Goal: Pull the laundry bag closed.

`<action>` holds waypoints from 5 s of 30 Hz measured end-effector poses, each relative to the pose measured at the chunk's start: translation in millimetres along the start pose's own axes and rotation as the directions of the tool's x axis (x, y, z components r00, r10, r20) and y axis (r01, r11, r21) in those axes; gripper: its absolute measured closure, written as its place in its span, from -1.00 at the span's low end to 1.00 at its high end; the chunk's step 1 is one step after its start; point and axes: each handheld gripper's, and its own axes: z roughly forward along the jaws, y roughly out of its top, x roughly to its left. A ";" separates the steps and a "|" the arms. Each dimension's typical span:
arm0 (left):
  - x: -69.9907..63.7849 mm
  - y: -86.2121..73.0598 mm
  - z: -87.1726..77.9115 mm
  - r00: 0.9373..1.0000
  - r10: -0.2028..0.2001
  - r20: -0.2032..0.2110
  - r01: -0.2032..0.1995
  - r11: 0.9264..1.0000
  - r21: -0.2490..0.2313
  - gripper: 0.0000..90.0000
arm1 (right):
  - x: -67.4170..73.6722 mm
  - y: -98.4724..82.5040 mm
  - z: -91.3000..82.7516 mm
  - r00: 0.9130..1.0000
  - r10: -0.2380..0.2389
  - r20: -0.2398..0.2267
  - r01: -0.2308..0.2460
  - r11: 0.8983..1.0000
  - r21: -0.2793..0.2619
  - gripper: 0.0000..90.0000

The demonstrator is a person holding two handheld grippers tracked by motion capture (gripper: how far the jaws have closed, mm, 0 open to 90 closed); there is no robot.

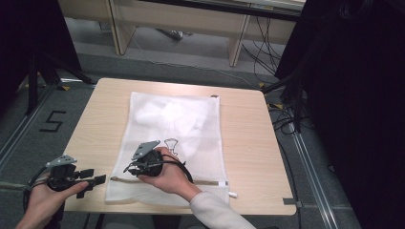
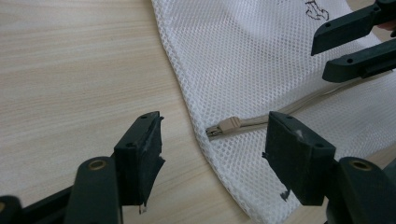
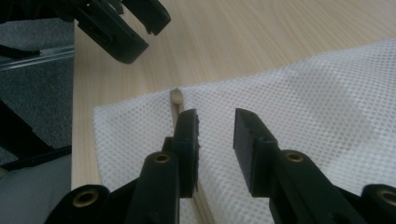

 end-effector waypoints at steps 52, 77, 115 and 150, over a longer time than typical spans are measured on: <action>-2.9 0.1 0.2 1.000 0.024 0.015 -0.025 1.000 0.015 -0.20 | 9.0 26.3 50.1 0.997 -0.007 -0.078 0.013 0.997 0.082 0.83; -38.0 13.0 17.7 0.983 0.038 0.181 -0.047 0.998 0.048 -0.14 | 10.8 51.7 0.3 0.997 -0.081 -0.010 0.081 0.997 0.001 0.83; -31.5 27.5 29.2 0.974 -0.034 0.222 0.010 0.994 0.110 0.93 | 14.5 43.9 -1.2 0.997 -0.071 -0.027 0.071 0.997 -0.001 0.83; -29.3 27.2 27.6 0.967 -0.088 0.241 0.062 0.992 0.111 0.94 | 8.8 32.0 -5.9 0.997 -0.060 -0.057 0.063 0.997 0.051 0.84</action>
